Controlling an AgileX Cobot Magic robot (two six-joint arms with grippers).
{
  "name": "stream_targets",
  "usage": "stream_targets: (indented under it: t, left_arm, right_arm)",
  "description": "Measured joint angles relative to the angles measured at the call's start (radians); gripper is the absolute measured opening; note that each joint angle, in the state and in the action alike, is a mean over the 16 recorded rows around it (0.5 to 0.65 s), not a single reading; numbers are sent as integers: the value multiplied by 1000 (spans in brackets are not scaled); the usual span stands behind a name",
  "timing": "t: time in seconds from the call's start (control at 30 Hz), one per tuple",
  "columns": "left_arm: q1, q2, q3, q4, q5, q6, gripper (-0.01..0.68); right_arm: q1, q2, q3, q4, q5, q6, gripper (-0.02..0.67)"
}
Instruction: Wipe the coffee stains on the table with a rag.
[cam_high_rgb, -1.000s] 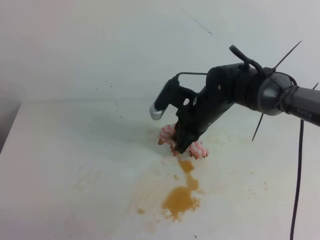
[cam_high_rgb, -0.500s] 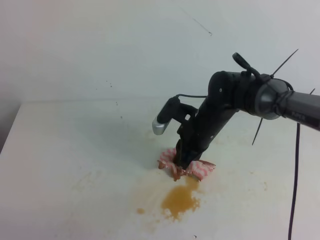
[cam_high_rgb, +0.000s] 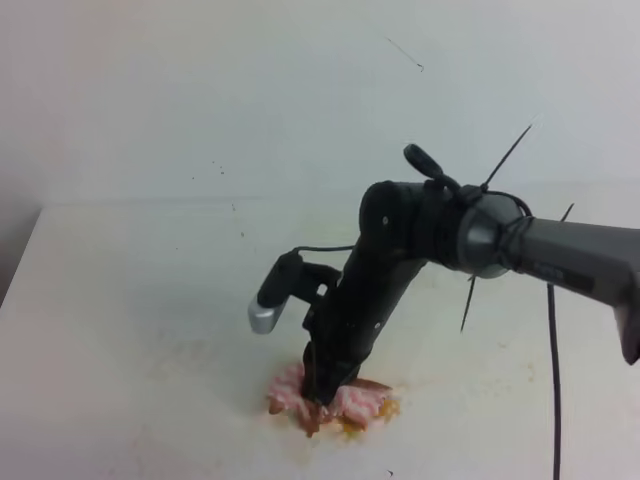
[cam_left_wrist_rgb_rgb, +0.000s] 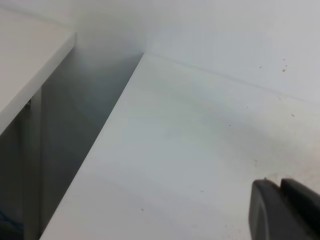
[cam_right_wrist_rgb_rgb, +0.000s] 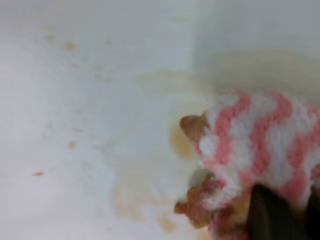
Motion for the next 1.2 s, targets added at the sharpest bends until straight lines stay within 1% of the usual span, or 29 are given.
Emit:
stream_targets:
  t: [0.17, 0.33, 0.6, 0.8, 0.93, 1.2]
  left_arm:
    - [0, 0, 2, 0, 0, 0, -3]
    - [0, 0, 4, 0, 0, 1, -3]
    - [0, -8, 2, 0, -2, 2, -3]
    - [0, -8, 4, 0, -2, 2, -3]
    - [0, -4, 6, 0, -1, 2, -3]
    - [0, 0, 6, 0, 0, 1, -3]
  right_arm:
    - [45, -13, 15, 6, 1, 16, 39]
    - [68, -46, 23, 18, -13, 59, 39]
    - [76, -94, 25, 92, -73, 176, 38]
    - [80, -75, 25, 127, -106, 275, 38]
    - [82, -47, 25, 91, -102, 342, 38]
    - [45, -21, 38, -65, -43, 461, 38]
